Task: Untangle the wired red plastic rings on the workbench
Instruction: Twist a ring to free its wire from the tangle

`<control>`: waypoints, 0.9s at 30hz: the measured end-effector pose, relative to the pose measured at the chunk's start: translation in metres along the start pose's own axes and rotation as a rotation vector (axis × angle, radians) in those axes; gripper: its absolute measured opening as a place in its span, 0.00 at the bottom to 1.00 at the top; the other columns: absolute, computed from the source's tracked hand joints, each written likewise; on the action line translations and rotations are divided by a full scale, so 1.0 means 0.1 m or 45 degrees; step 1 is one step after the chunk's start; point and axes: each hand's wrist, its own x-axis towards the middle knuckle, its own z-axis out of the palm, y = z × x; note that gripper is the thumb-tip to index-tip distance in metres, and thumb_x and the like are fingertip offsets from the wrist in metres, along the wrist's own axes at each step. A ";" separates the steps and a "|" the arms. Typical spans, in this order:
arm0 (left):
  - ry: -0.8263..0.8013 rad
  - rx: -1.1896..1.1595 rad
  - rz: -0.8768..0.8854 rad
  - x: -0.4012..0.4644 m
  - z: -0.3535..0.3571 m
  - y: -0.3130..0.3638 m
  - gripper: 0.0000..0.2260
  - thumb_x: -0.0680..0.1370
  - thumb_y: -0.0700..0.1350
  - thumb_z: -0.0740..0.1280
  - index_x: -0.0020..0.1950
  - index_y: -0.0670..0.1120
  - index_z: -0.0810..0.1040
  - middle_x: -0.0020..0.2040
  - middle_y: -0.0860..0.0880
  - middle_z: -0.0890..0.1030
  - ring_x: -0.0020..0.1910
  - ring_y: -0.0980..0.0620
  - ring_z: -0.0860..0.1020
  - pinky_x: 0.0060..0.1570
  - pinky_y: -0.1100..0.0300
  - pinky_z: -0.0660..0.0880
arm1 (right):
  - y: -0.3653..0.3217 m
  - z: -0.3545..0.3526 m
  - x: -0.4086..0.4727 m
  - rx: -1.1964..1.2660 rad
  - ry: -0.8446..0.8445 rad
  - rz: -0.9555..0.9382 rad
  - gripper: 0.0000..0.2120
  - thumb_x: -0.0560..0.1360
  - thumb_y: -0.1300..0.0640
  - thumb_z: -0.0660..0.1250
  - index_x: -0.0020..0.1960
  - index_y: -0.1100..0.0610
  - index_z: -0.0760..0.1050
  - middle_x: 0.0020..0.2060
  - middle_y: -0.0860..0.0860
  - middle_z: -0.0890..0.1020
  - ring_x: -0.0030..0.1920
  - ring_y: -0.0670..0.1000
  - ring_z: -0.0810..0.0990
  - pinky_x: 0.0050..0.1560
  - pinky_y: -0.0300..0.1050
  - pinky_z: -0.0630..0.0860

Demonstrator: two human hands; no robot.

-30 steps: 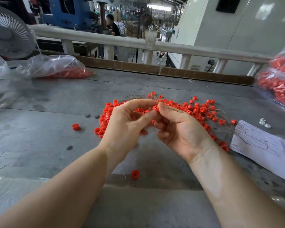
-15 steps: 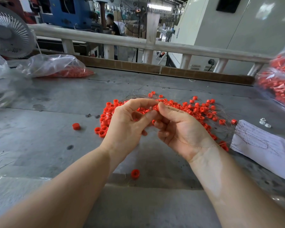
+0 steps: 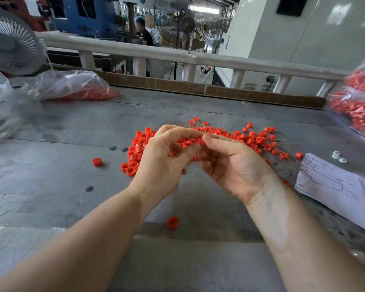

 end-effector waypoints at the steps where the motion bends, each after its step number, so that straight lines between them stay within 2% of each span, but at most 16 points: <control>1: -0.004 0.008 0.004 0.00 0.00 0.00 0.13 0.74 0.36 0.69 0.44 0.56 0.80 0.46 0.55 0.75 0.32 0.59 0.74 0.28 0.67 0.73 | -0.01 -0.01 0.00 0.003 -0.002 0.006 0.02 0.62 0.61 0.69 0.33 0.57 0.80 0.27 0.50 0.79 0.27 0.44 0.77 0.26 0.33 0.73; 8: -0.021 0.064 0.001 0.00 -0.01 -0.01 0.13 0.75 0.36 0.68 0.47 0.55 0.80 0.49 0.53 0.76 0.35 0.54 0.76 0.29 0.65 0.74 | -0.03 -0.04 -0.01 -0.008 -0.034 0.030 0.11 0.62 0.62 0.68 0.44 0.62 0.78 0.28 0.51 0.80 0.28 0.45 0.79 0.29 0.33 0.76; 12: -0.029 0.058 -0.005 -0.01 -0.01 0.01 0.12 0.75 0.37 0.68 0.48 0.55 0.81 0.50 0.51 0.76 0.34 0.58 0.75 0.29 0.67 0.73 | -0.04 -0.05 -0.01 0.001 -0.071 0.027 0.09 0.63 0.63 0.67 0.44 0.63 0.78 0.28 0.52 0.81 0.28 0.45 0.80 0.31 0.34 0.77; 15: -0.011 0.023 -0.015 -0.01 -0.01 0.02 0.13 0.75 0.37 0.69 0.46 0.57 0.81 0.49 0.51 0.76 0.33 0.57 0.75 0.29 0.68 0.72 | -0.03 -0.06 0.00 0.028 -0.064 0.021 0.06 0.63 0.63 0.67 0.39 0.61 0.80 0.29 0.52 0.81 0.28 0.45 0.80 0.30 0.34 0.78; 20: 0.060 -0.108 -0.060 -0.01 -0.01 0.05 0.13 0.74 0.36 0.70 0.44 0.56 0.82 0.43 0.47 0.78 0.28 0.60 0.74 0.27 0.68 0.71 | -0.02 -0.06 0.01 0.070 -0.075 -0.003 0.06 0.63 0.62 0.67 0.34 0.58 0.83 0.30 0.51 0.83 0.30 0.44 0.81 0.30 0.34 0.78; 24: 0.081 -0.129 -0.103 -0.02 -0.02 0.04 0.08 0.74 0.37 0.70 0.44 0.50 0.83 0.31 0.52 0.79 0.28 0.58 0.74 0.27 0.66 0.71 | -0.02 -0.06 0.01 0.099 -0.073 -0.014 0.07 0.64 0.62 0.67 0.35 0.58 0.84 0.31 0.51 0.83 0.31 0.44 0.82 0.30 0.34 0.77; 27: 0.088 -0.144 -0.127 -0.01 -0.03 0.04 0.07 0.74 0.38 0.70 0.43 0.50 0.83 0.28 0.52 0.78 0.28 0.58 0.74 0.27 0.67 0.71 | -0.02 -0.05 0.01 0.094 -0.060 -0.012 0.06 0.64 0.61 0.67 0.35 0.58 0.84 0.31 0.51 0.83 0.32 0.45 0.83 0.29 0.33 0.77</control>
